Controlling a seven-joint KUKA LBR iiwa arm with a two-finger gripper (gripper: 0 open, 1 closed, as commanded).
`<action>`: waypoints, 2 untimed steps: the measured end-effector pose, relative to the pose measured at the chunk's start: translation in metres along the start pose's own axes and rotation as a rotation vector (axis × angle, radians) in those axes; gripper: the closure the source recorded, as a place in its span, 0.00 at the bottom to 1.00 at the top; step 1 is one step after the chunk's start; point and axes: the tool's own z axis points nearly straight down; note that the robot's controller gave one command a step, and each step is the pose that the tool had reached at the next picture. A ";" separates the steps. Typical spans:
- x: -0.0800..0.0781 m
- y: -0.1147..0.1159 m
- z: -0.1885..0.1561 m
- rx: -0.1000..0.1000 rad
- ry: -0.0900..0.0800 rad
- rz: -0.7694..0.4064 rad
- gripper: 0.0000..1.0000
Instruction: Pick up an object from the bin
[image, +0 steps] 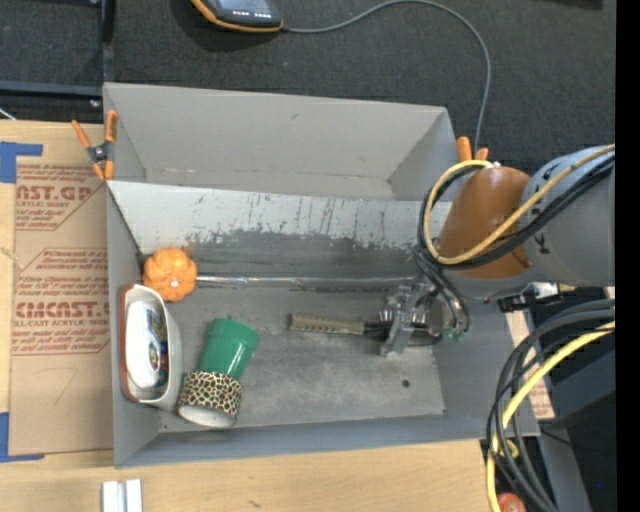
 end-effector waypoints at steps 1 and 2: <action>0.000 0.000 0.000 0.000 0.000 0.000 1.00; 0.002 0.000 -0.016 0.000 0.005 0.000 1.00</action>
Offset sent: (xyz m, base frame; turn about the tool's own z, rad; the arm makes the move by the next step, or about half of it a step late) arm 0.0001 -0.0001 0.0386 0.0001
